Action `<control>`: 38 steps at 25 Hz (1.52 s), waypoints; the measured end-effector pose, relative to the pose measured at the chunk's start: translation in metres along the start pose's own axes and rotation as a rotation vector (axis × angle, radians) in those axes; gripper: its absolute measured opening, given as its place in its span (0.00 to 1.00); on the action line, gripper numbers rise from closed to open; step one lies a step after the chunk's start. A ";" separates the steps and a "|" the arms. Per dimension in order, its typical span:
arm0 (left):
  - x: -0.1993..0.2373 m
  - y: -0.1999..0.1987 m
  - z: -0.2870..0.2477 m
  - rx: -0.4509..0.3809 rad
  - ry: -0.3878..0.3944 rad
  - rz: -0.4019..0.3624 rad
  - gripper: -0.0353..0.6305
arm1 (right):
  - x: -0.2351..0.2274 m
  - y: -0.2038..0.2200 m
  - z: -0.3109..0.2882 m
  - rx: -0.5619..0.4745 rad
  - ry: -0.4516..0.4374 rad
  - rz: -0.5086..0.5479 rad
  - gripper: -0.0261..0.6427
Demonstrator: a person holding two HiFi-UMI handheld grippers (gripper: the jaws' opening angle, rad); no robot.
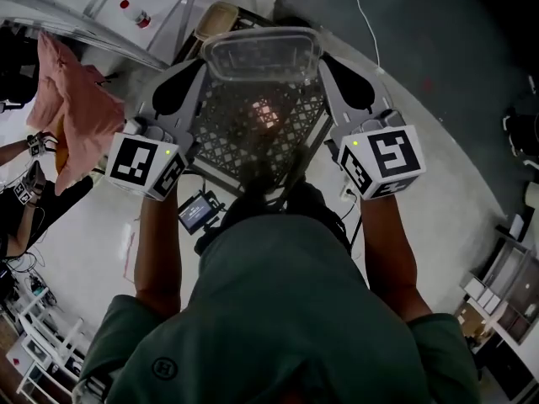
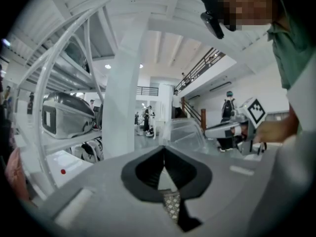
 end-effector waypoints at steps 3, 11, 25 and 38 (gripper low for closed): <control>-0.004 -0.019 0.015 -0.032 -0.001 -0.028 0.05 | 0.008 -0.023 0.007 -0.041 0.003 0.037 0.04; -0.013 -0.064 0.051 -0.138 0.013 -0.103 0.05 | 0.028 -0.075 0.024 -0.116 0.023 0.112 0.04; -0.041 -0.110 0.108 -0.262 0.022 -0.191 0.05 | 0.061 -0.129 0.061 -0.194 0.054 0.220 0.04; -0.038 -0.115 0.140 -0.284 0.009 -0.204 0.05 | 0.090 -0.145 0.066 -0.202 0.038 0.260 0.04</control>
Point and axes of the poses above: the fingertips, and each gripper's own axes: z backward along the fingers, x to its left, y out of its underside, the point moved 2 cm from there along z, backward along the fingers, and after that the axes turned 11 degrees about z, right-handed, at the moved point
